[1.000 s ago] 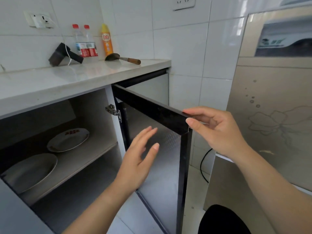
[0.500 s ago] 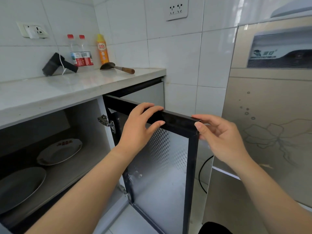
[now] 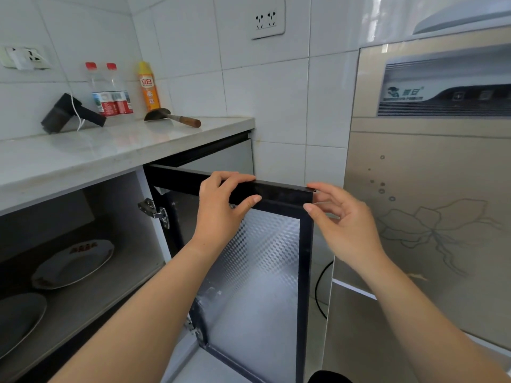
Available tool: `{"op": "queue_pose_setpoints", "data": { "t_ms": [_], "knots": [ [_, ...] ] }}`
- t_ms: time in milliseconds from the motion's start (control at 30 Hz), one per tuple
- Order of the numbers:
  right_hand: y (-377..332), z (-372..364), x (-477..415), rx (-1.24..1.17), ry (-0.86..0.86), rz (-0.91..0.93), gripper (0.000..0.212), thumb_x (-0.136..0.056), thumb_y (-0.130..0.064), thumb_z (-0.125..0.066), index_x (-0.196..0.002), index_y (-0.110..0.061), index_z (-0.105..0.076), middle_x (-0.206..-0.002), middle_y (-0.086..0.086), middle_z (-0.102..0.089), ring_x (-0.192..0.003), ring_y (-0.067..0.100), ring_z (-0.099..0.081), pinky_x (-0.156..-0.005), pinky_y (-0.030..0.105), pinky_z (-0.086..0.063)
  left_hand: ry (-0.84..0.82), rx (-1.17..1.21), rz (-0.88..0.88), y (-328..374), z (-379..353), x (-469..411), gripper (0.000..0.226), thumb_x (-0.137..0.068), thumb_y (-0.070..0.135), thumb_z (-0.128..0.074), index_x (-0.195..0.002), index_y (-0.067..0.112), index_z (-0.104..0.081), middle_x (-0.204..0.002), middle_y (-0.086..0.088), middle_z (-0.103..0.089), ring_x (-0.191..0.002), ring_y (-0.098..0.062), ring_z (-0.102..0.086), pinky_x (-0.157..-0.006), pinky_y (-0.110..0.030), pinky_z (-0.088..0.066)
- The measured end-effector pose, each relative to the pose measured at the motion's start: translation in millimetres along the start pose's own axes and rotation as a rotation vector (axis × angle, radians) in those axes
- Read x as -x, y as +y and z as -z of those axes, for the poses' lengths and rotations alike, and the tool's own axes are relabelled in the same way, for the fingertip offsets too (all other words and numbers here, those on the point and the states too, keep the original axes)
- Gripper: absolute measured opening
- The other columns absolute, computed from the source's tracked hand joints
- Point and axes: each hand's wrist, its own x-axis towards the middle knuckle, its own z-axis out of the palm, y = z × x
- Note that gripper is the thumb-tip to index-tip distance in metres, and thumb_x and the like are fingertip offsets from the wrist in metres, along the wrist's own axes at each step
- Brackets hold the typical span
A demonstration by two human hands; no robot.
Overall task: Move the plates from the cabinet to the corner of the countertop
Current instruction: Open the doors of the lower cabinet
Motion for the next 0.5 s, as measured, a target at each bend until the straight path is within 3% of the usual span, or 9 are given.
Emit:
{"op": "queue_pose_setpoints", "data": {
  "t_ms": [100, 300, 400, 500],
  "knots": [
    [-0.1, -0.1, 1.2, 0.012, 0.004, 0.007, 0.030, -0.083, -0.009, -0.066, -0.104, -0.031, -0.063, -0.085, -0.017, -0.062, -0.076, -0.009, -0.063, -0.067, 0.001, -0.043, 0.002, 0.018, 0.004, 0.5, 0.4, 0.5, 0.035, -0.079, 0.034, -0.068, -0.113, 0.029, -0.063, -0.116, 0.002, -0.054, -0.116, -0.019, -0.041, -0.097, -0.026, -0.028],
    [-5.1, -4.3, 2.3, 0.075, 0.047, -0.016, 0.025, -0.084, -0.015, -0.066, -0.107, -0.025, -0.065, -0.088, -0.019, -0.062, -0.079, -0.007, -0.063, -0.067, 0.000, -0.043, -0.027, 0.009, 0.015, 2.8, 5.8, 1.7, 0.036, -0.080, 0.036, -0.067, -0.115, 0.030, -0.061, -0.116, 0.004, -0.053, -0.117, -0.015, -0.038, -0.096, -0.023, -0.026],
    [-11.1, -4.7, -0.6, 0.107, 0.060, -0.014, 0.020, -0.083, -0.018, -0.067, -0.102, -0.023, -0.067, -0.092, -0.010, -0.067, -0.084, -0.004, -0.062, -0.067, -0.001, -0.043, -0.075, -0.001, -0.004, 3.6, 15.2, 1.9, 0.039, -0.080, 0.036, -0.067, -0.118, 0.031, -0.060, -0.117, 0.005, -0.052, -0.117, -0.013, -0.039, -0.097, -0.023, -0.027],
    [-19.1, -6.4, -2.2, 0.152, 0.058, 0.045, 0.017, -0.082, -0.018, -0.068, -0.098, -0.021, -0.068, -0.098, -0.007, -0.067, -0.087, 0.001, -0.063, -0.076, 0.008, -0.048, -0.152, -0.014, -0.024, 2.8, 28.8, 4.2, 0.045, -0.083, 0.037, -0.064, -0.127, 0.033, -0.054, -0.129, 0.006, -0.050, -0.121, -0.003, -0.036, -0.102, -0.021, -0.026]
  ]
}}
